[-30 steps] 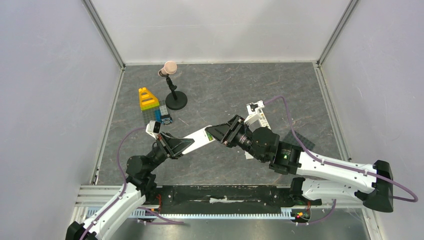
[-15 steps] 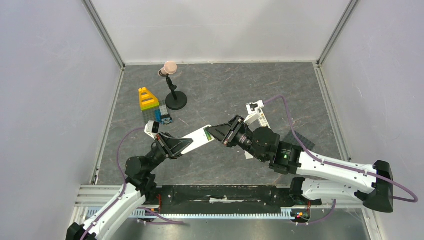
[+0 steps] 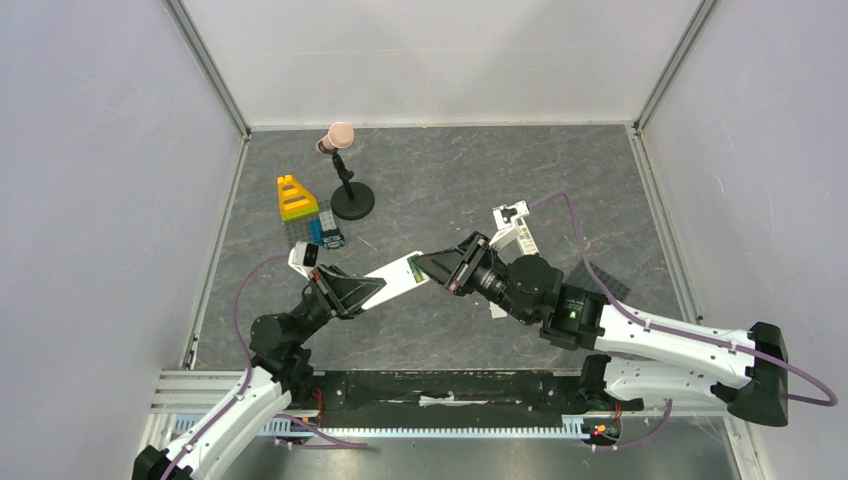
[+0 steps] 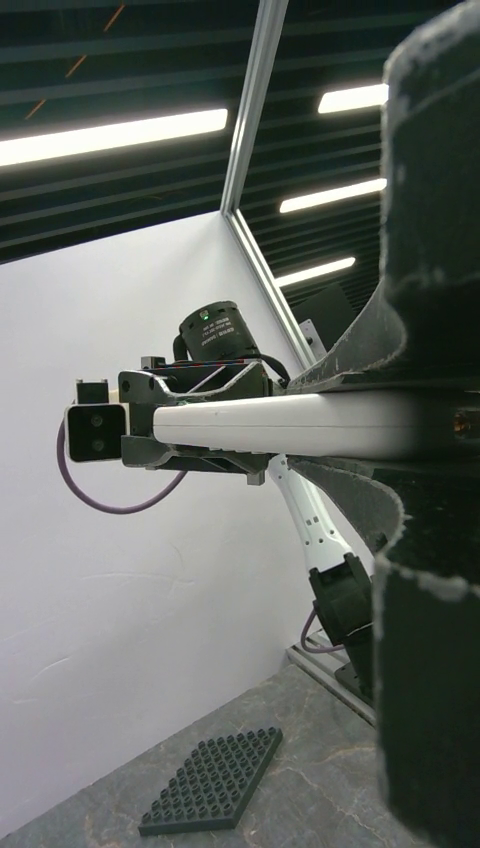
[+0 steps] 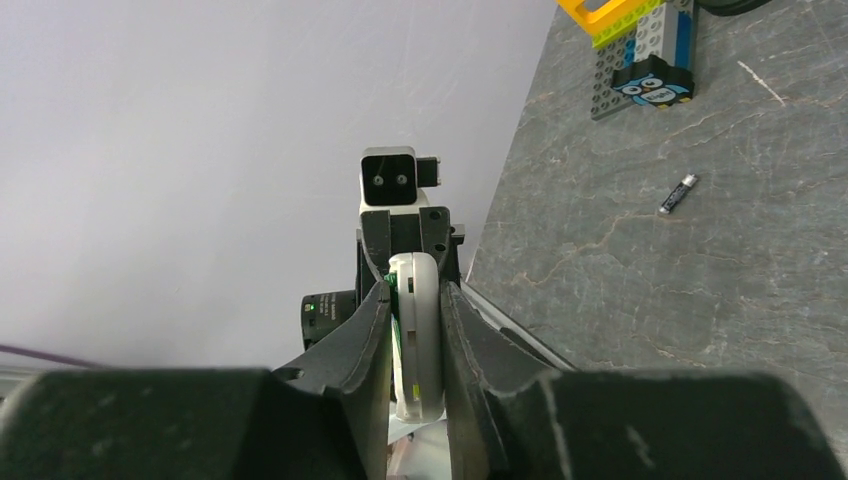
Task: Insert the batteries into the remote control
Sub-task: Load the battery into the remote control.
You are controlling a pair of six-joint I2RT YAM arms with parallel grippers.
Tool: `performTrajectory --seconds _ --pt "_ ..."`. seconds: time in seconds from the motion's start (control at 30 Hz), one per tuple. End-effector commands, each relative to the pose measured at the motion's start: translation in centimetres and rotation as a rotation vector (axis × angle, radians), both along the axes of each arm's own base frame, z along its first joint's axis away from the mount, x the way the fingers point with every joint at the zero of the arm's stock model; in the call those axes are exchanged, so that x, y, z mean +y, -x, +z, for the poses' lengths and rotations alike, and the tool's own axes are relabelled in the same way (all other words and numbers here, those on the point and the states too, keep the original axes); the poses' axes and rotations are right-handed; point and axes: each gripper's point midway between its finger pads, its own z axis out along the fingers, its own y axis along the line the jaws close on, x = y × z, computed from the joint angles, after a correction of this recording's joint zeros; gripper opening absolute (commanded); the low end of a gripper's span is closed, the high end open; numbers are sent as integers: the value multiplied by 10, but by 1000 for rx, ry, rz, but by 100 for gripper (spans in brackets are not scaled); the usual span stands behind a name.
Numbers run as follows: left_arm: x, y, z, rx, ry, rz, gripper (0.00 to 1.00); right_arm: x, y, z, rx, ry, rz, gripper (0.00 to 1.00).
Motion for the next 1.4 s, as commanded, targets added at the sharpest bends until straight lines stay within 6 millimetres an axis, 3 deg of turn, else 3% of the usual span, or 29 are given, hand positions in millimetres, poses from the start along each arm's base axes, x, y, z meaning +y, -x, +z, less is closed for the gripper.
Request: performTrajectory --seconds 0.0,0.27,0.33,0.5,0.93,1.0,1.2,1.37 --pt "8 -8 -3 3 40 62 2 0 19 -4 -9 -6 93 0" --pt "11 -6 2 -35 53 79 2 -11 31 -36 64 11 121 3" --pt "11 -7 1 -39 48 83 2 -11 32 -37 67 12 124 9" --pt "7 -5 2 -64 10 72 2 -8 27 -34 69 22 110 34" --pt "-1 -5 -15 -74 -87 69 2 -9 11 3 11 -36 30 74" --pt "-1 -5 -10 -93 -95 73 2 -6 10 9 6 -43 30 76" --pt "-2 -3 -8 -121 -113 73 2 1 3 -2 84 -83 1 78" --pt "-3 0 -9 -153 -132 69 2 -2 -3 -11 150 -124 -50 72"
